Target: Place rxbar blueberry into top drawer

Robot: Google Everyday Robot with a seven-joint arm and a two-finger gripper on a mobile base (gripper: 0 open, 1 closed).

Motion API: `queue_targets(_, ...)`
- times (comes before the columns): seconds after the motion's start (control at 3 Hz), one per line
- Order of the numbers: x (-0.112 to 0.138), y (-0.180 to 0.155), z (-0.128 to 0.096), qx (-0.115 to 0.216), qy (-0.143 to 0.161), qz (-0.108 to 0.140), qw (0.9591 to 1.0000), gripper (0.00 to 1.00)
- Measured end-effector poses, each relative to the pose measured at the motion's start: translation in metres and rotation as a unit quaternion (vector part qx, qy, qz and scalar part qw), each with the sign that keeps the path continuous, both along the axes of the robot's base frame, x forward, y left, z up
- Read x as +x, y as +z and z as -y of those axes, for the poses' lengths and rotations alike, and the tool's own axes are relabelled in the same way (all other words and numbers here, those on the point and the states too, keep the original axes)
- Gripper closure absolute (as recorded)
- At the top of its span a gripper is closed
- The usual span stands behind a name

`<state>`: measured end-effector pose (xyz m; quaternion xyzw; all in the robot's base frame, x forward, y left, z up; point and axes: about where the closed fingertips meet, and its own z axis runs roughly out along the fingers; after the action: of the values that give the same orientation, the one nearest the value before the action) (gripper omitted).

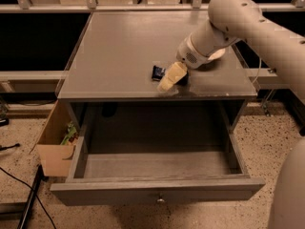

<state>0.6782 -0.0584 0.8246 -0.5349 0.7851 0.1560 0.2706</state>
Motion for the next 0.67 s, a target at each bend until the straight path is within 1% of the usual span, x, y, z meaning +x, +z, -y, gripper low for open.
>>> queue_targets(0.33, 0.0004, -0.0011, 0.0003, 0.0, -0.001, -0.001, 1.0, 0.2)
queue_targets(0.67, 0.0017, -0.0023, 0.0016, -0.001, -0.003, -0.002, 1.0, 0.41)
